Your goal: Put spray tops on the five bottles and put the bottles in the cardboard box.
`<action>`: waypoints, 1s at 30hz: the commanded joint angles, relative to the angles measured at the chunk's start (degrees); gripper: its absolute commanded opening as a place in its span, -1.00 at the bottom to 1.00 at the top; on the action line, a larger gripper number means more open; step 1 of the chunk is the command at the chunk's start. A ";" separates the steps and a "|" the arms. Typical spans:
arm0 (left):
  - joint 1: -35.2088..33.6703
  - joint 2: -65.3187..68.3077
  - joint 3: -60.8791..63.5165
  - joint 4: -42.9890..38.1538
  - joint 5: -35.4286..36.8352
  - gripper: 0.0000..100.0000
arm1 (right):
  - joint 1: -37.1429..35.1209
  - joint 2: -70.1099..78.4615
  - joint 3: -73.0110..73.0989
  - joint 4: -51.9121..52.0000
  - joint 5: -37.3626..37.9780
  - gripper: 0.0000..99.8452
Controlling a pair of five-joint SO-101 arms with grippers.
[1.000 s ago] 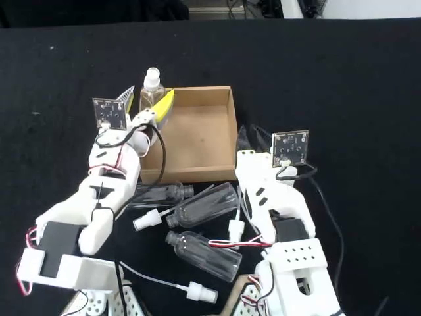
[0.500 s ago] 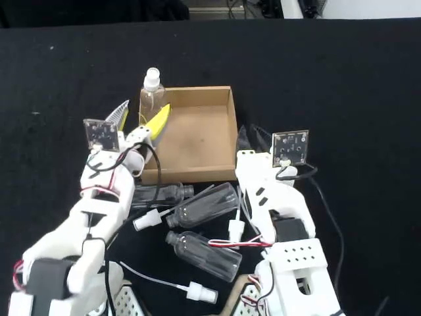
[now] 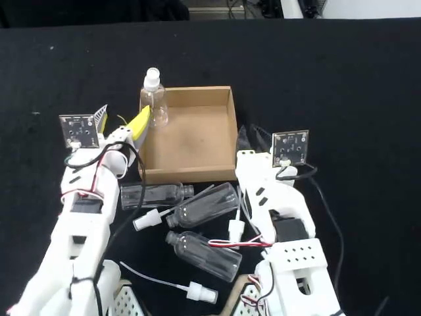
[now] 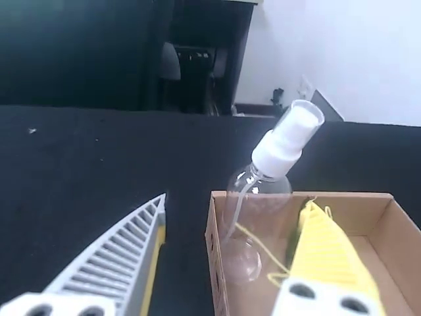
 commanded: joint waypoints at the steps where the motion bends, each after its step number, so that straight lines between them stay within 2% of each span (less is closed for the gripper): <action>1: -0.66 -11.16 -0.31 12.31 0.18 -0.54 | -0.88 -0.75 -0.57 -1.93 0.35 -0.90; 6: -3.65 -19.69 -0.04 23.21 -0.18 -0.54 | -0.88 -0.75 -0.40 -1.93 0.35 -0.90; 11: -6.90 -27.60 6.64 28.31 -1.05 -0.54 | -0.88 -0.75 -0.40 -1.93 0.35 -0.90; 15: -6.99 -35.34 9.71 32.18 -8.62 -0.54 | -0.88 -0.75 -0.31 -1.93 0.35 -0.90; 20: -6.99 -42.81 4.88 49.58 -18.20 -0.54 | -0.88 -0.75 -0.40 -1.93 0.35 -0.90; 23: -6.99 -42.81 -0.04 58.20 -22.86 -0.54 | -0.88 -0.75 -0.57 -1.93 0.35 -0.90; 30: -6.99 -37.45 -6.02 68.75 -29.80 -0.54 | -0.88 -0.75 -0.48 -1.93 0.35 -0.90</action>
